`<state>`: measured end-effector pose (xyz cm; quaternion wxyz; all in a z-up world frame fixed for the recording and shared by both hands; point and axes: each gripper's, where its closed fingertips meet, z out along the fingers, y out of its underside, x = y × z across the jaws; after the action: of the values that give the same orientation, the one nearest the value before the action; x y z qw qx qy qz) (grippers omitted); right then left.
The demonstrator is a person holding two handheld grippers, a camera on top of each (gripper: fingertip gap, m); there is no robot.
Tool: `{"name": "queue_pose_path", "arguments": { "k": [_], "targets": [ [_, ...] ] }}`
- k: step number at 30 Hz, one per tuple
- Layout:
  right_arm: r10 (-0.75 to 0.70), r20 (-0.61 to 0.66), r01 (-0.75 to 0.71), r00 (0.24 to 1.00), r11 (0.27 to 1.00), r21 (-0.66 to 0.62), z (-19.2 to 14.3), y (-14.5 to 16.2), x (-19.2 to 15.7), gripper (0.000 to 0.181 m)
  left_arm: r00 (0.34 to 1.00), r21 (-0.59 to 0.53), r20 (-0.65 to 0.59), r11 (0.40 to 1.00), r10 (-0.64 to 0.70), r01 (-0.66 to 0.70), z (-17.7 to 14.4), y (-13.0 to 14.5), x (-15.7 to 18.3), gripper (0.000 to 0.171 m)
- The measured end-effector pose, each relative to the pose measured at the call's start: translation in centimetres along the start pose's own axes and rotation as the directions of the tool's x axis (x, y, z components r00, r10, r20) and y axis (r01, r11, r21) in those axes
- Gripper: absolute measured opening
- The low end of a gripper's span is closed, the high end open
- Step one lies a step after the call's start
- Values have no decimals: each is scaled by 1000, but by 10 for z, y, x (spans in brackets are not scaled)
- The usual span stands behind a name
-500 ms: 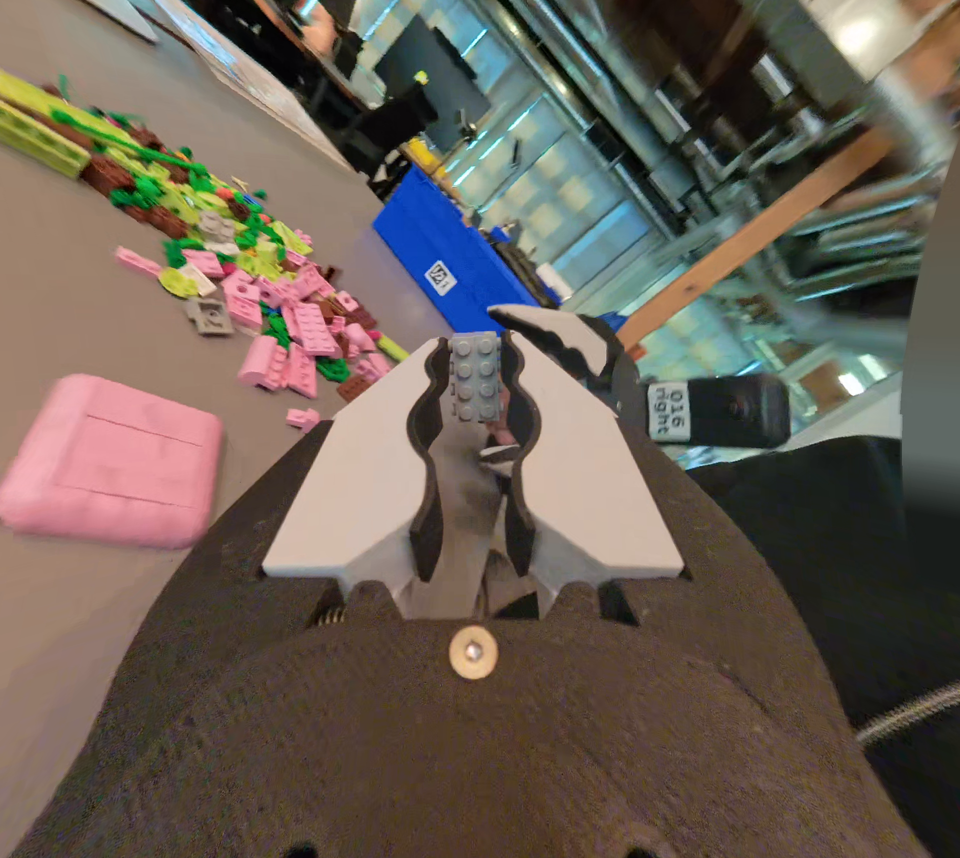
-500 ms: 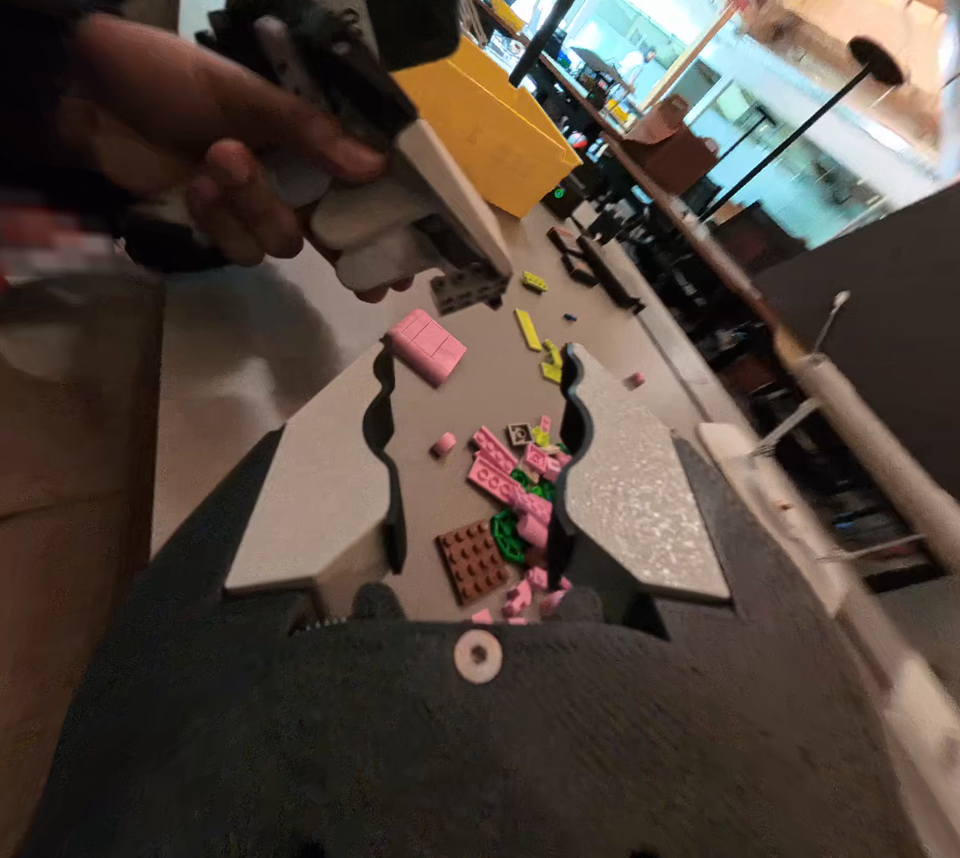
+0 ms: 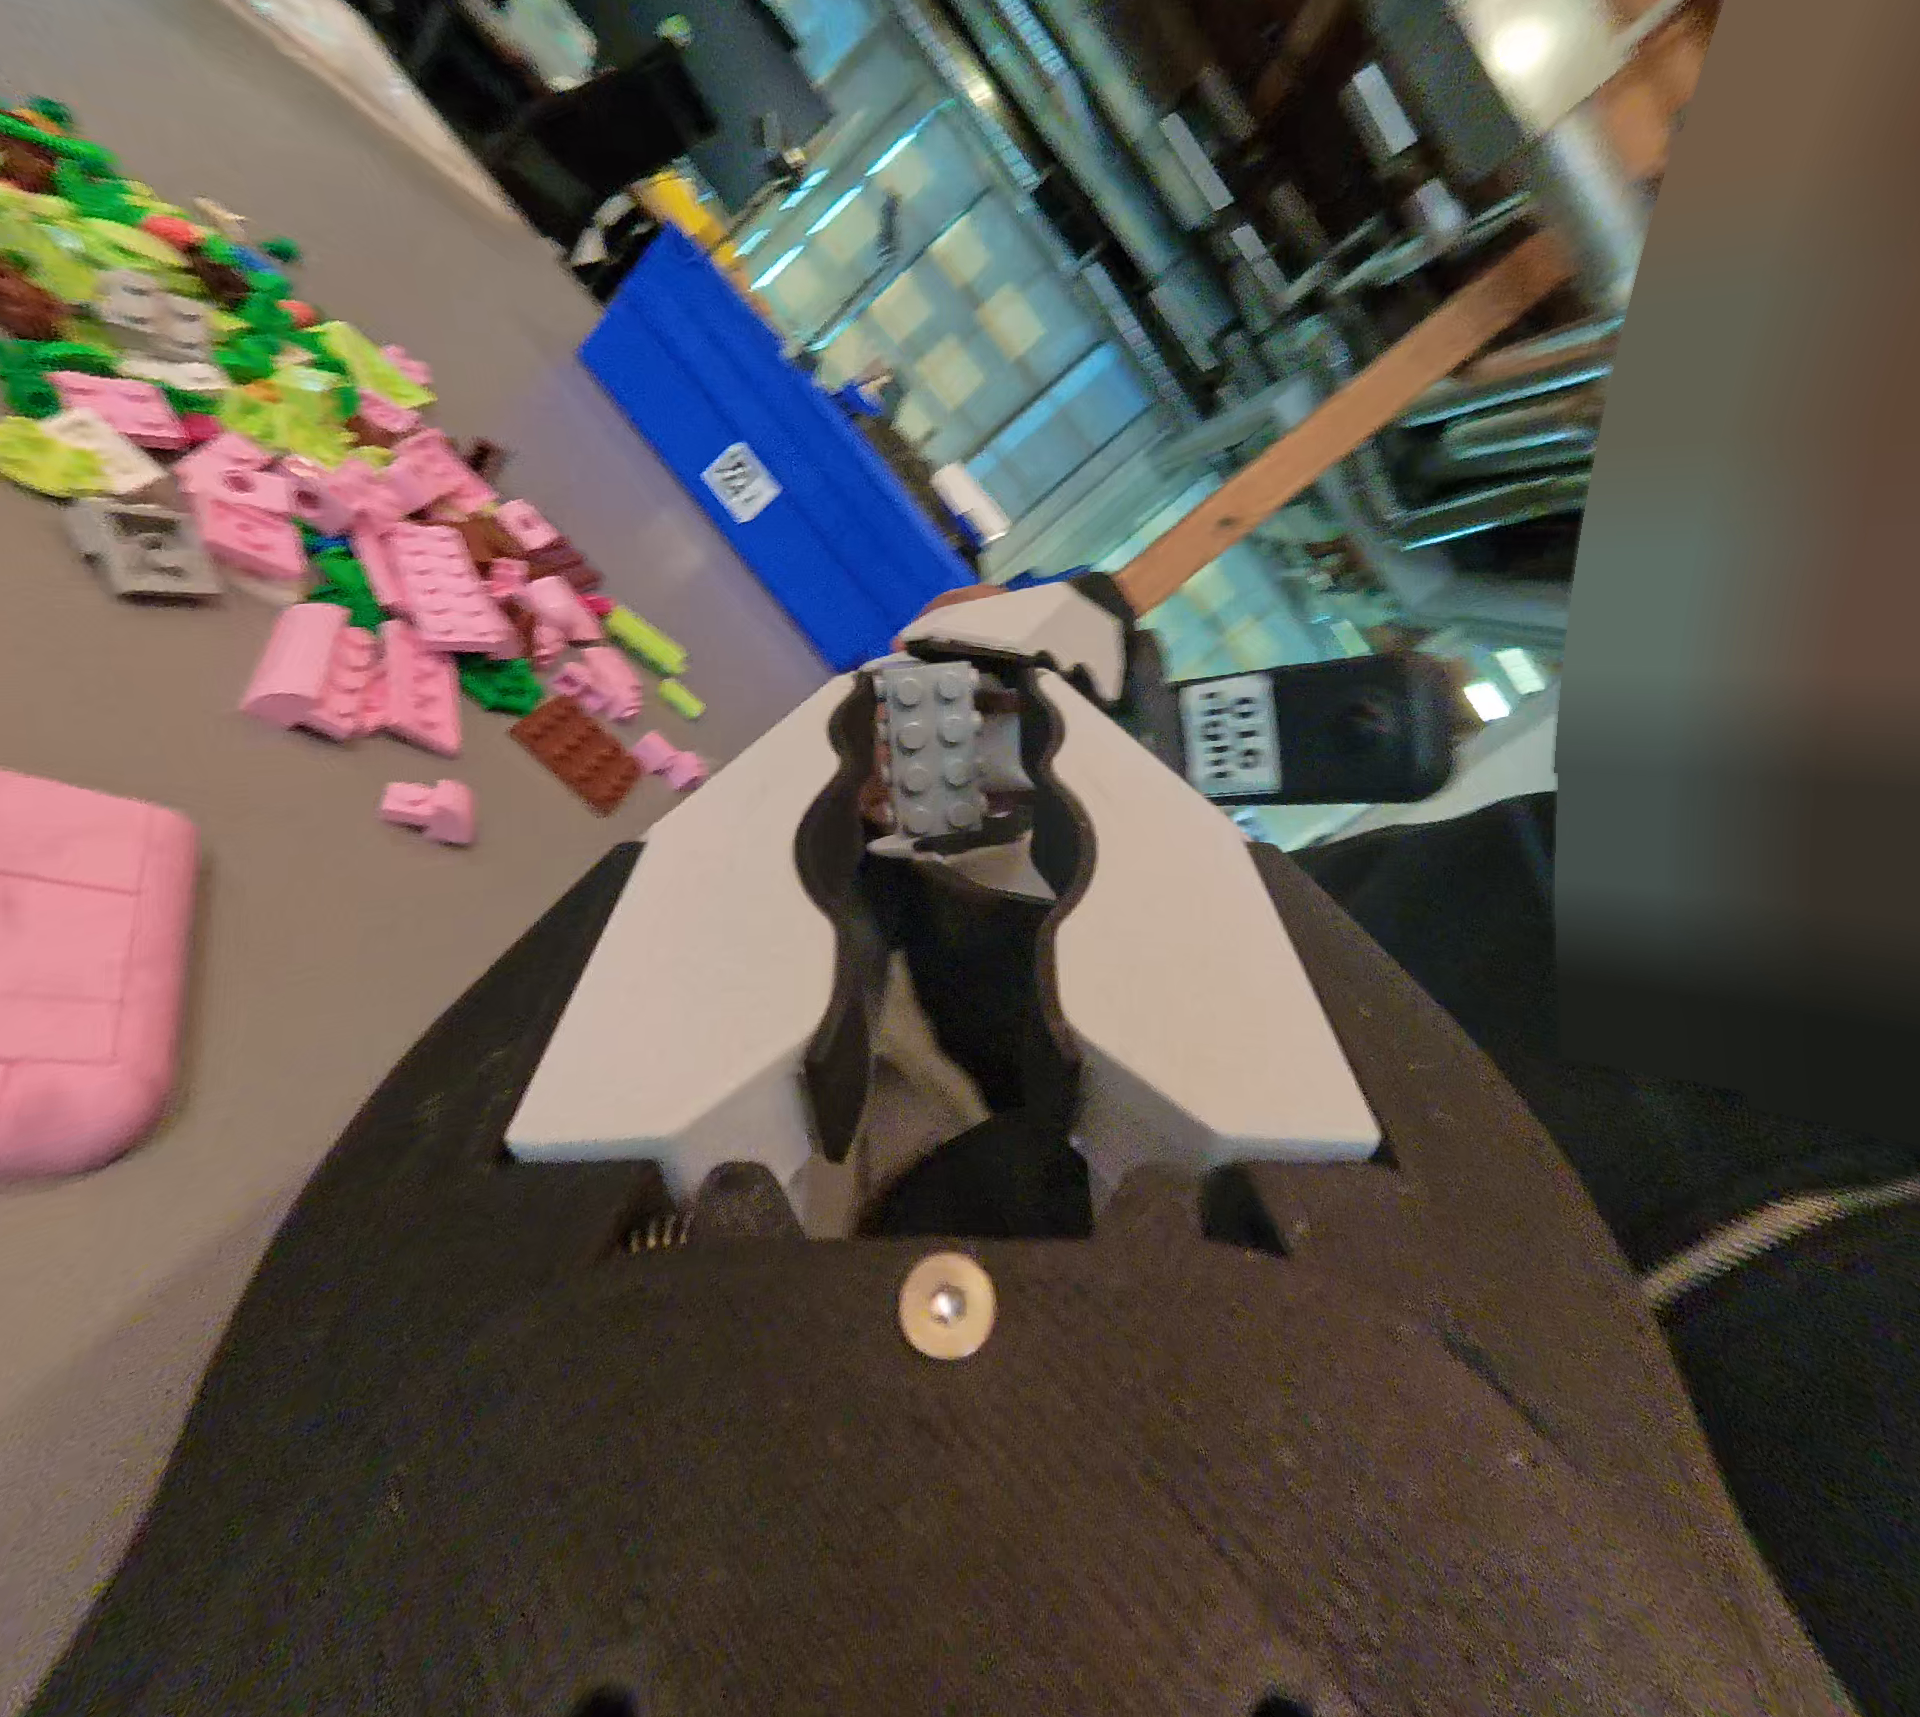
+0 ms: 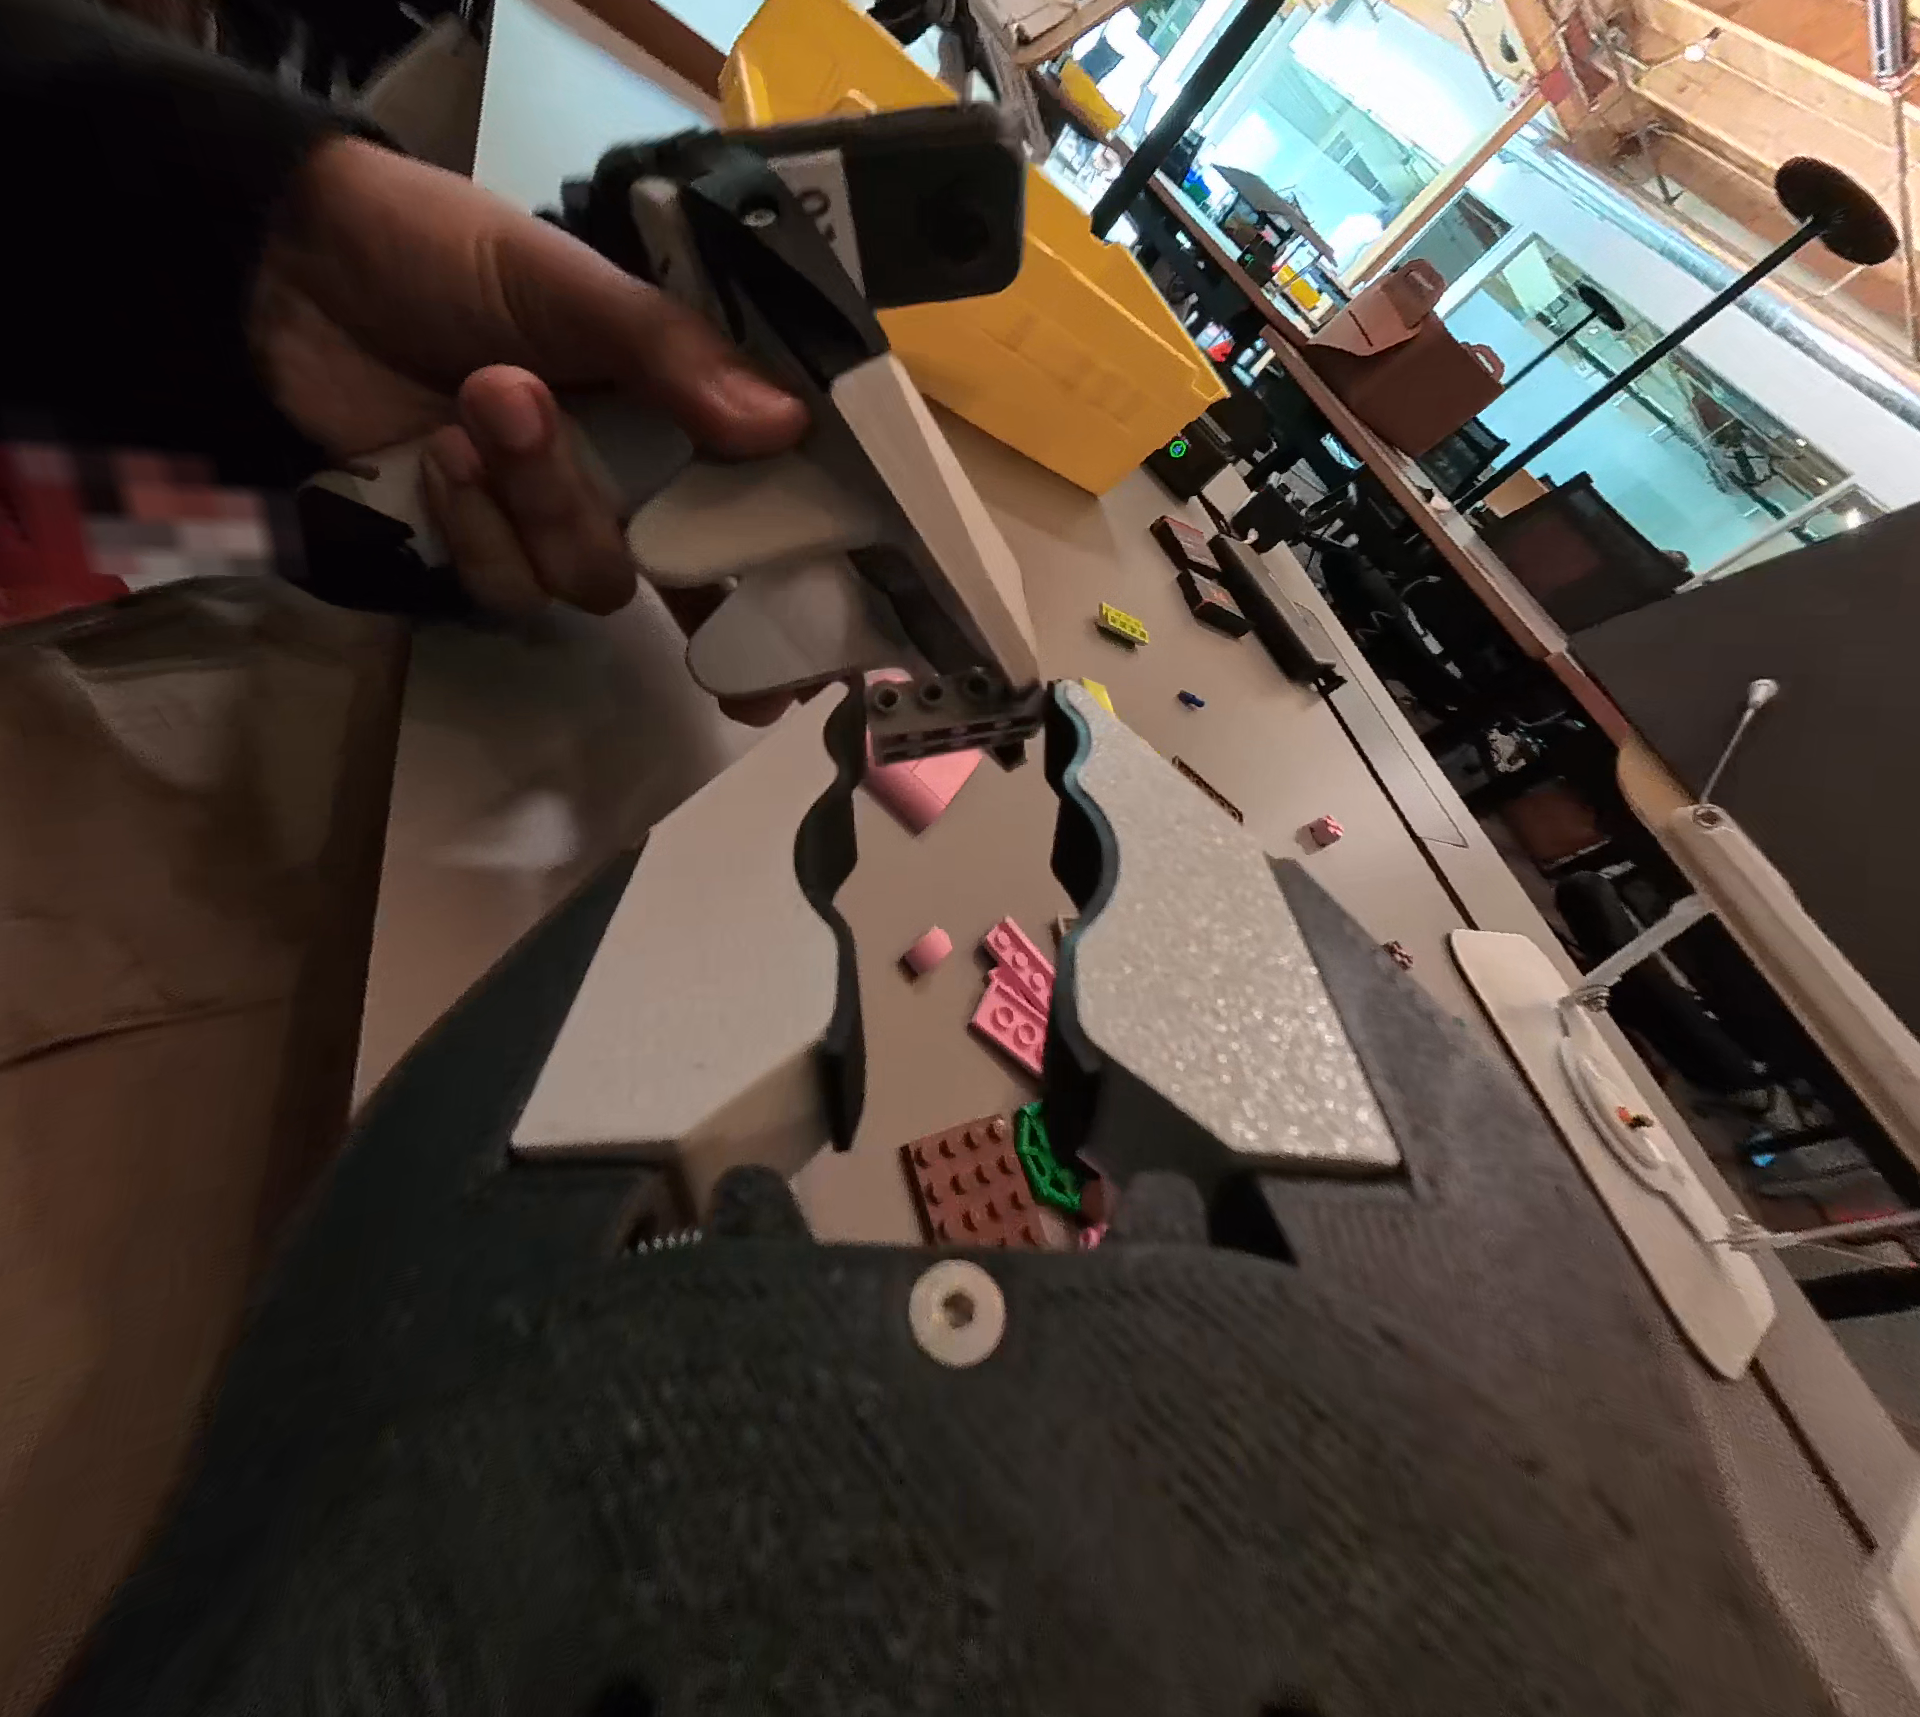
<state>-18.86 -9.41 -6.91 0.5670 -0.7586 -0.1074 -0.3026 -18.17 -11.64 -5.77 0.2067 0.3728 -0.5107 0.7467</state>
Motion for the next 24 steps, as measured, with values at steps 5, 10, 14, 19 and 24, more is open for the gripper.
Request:
{"name": "queue_pose_path", "arguments": {
  "k": [5,10,14,19,24],
  "targets": [
    [207,45,-211,977,967,140,-14,-12,12,31,968,39,-198,986,-154,165,-6,-7,16,29],
    [296,84,-306,952,936,172,-16,-12,17,31,985,30,-126,992,-119,123,1,-3,9,0],
    [268,-36,-267,963,963,24,-11,18,29,31,996,87,90,996,9,-17,-5,-19,-16,0],
    [287,-136,-299,948,951,-79,-31,43,45,31,957,65,228,978,177,-197,-20,-32,-22,0],
    [309,-202,-335,930,936,-111,-63,55,53,31,887,-28,308,935,345,-354,-25,-28,-23,0]
  ]
}}
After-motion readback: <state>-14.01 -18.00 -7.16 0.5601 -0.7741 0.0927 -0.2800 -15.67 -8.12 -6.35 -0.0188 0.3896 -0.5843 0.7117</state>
